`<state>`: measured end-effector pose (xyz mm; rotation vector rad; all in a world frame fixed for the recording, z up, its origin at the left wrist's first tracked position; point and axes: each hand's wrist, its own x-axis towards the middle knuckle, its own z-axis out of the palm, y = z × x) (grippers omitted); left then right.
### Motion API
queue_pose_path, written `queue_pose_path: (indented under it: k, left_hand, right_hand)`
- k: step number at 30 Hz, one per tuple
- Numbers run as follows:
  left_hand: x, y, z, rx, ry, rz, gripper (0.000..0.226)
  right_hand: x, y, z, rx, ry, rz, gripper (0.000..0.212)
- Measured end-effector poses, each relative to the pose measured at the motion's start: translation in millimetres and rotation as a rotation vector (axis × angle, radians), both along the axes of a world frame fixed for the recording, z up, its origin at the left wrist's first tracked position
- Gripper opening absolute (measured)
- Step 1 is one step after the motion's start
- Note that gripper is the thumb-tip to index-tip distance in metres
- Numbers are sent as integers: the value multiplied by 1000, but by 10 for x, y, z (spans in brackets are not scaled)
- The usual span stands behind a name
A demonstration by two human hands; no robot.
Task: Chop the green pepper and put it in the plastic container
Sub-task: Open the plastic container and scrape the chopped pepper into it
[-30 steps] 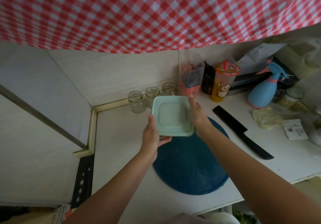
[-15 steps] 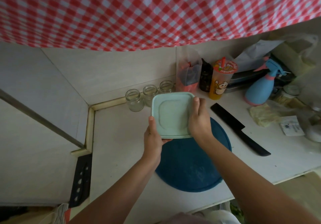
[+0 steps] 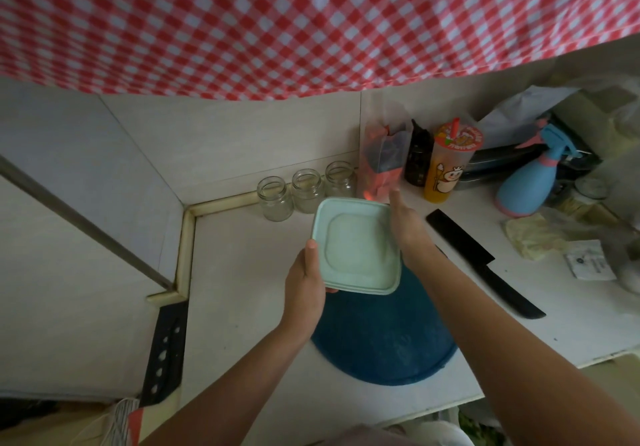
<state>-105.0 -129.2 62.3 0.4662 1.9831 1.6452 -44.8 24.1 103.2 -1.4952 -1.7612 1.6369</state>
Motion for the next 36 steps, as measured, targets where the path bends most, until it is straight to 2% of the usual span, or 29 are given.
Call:
queue_pose_path:
  k: [6,10,13,15,18,20,23,26,28,30,33,35,36]
  left_hand:
    - [-14,-41,27,-22,51,-20,48]
    - [-18,-82,-11,-33,52,-37,50]
    - [0,-108,-19,-22,21,-40,48]
    - [10,-132,-4,11,-58,-45,43]
    - [-5,-192,20,93,-298,-57,32]
    - [-9,-246,-8,126,-429,-84,33]
    - [-62,-315,-81,160,-494,-84,32]
    - [-272,-349,-126,244,-557,18,31]
    - [-482,-374,-149,257,-638,156,21]
    - [-723,-424,-183,254,-709,312,13]
    - [-1129,-553,-280,196,-727,514,23]
    - [-1389,-648,-353,152,-714,570,36]
    - [-1501,-687,-364,142,-710,592,40]
  right_hand:
    - [15,-29,-87,-18,3,-33,47]
    - [-11,-29,-170,-83,22,-59,47]
    - [-48,-21,-199,-16,-27,-46,34]
    - [-77,-12,-222,63,-11,-58,34]
    - [-104,-1,-218,163,-5,-37,44]
    - [-173,7,-245,171,-46,21,43]
    - [-298,-26,-303,146,-61,84,54]
    - [-408,-129,-276,68,-54,165,62]
    - [-445,-134,-308,60,-75,276,68]
    - [-385,-102,-406,150,-241,458,57]
    - [-203,-80,-615,325,-567,630,34]
    - [-121,-78,-739,397,-732,702,31]
    - [-105,-77,-770,421,-788,735,37]
